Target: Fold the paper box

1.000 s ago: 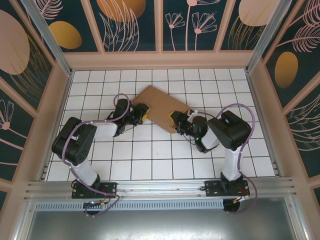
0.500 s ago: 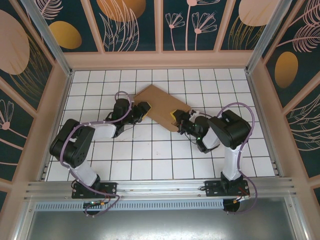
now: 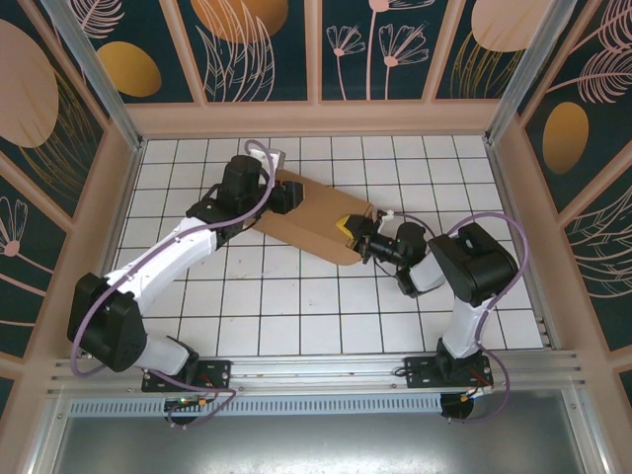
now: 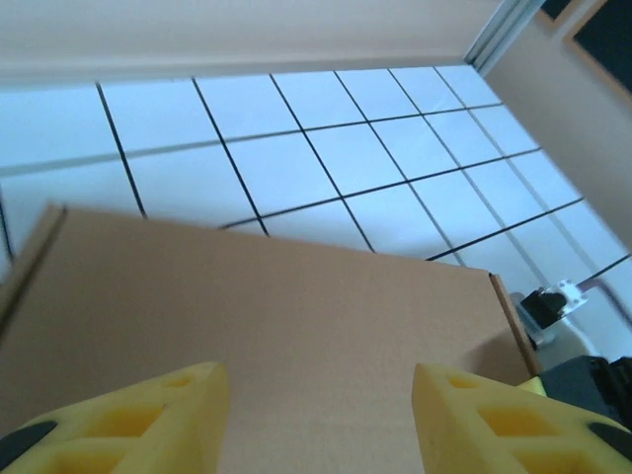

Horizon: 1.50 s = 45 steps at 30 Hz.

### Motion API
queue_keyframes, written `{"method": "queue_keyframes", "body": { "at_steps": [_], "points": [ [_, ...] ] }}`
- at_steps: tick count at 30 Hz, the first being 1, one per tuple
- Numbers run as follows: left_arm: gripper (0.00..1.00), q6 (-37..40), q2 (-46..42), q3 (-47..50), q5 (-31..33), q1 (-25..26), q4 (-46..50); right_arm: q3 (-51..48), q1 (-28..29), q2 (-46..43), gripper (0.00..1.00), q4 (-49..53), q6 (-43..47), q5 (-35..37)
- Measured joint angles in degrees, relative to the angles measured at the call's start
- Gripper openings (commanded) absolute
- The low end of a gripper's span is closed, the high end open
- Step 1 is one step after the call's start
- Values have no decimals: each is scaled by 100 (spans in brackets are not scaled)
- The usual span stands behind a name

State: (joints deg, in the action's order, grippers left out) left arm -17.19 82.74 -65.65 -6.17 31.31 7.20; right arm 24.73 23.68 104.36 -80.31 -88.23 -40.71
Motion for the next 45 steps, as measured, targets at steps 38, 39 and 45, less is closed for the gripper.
{"method": "queue_keyframes", "body": {
  "at_steps": [38,39,45],
  "points": [
    [64,6430,-765,2371,1587,1172,-1969,798,-306,-476,36,1355,17,-1001],
    [64,6583,-796,2474,1657,1204,-2149,796,-299,-476,36,1316,-42,-1008],
    [64,7337,-782,2673,1823,1266,-2658,798,-289,-476,36,1204,-264,-988]
  ]
}}
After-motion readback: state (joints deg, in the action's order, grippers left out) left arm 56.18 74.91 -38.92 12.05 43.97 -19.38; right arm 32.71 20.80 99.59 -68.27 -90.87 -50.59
